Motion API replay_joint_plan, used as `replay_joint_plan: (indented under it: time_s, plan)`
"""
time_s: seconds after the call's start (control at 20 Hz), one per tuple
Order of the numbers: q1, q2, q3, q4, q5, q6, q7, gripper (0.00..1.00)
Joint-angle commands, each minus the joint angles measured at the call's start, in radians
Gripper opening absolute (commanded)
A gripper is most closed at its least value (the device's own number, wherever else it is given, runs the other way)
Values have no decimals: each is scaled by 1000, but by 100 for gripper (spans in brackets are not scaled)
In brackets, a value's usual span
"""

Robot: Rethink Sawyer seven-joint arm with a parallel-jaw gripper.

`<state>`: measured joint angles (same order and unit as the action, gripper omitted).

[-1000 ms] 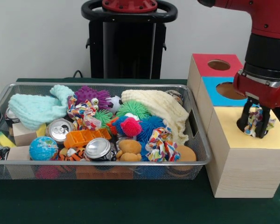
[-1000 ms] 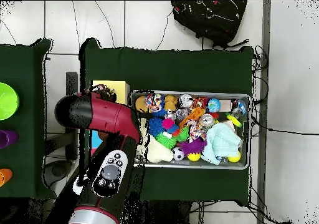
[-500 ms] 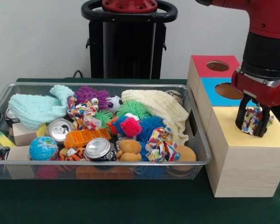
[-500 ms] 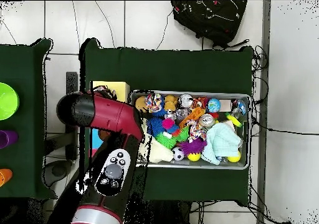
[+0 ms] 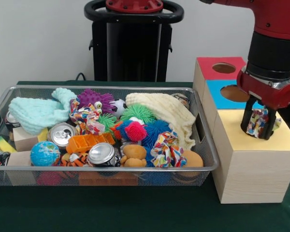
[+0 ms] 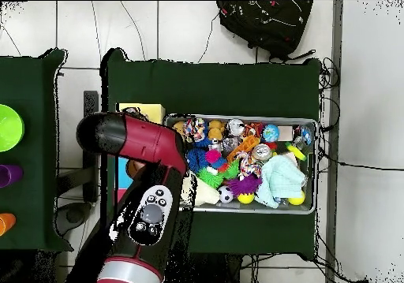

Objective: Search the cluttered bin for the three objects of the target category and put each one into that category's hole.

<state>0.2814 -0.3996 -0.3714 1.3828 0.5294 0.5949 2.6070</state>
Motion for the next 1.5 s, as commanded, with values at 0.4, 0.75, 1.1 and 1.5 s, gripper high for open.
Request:
replay_joint_plan:
  time_s: [0.4, 0.75, 1.1, 1.5]
  plan:
    - [-110, -9, 33, -139, -81, 271, 37, 100]
    - [-90, 17, 18, -207, -69, 321, 106, 100]
    - [-28, -8, -59, -243, -89, 366, 166, 0]
    - [-20, 23, -33, -209, -64, 287, 193, 0]
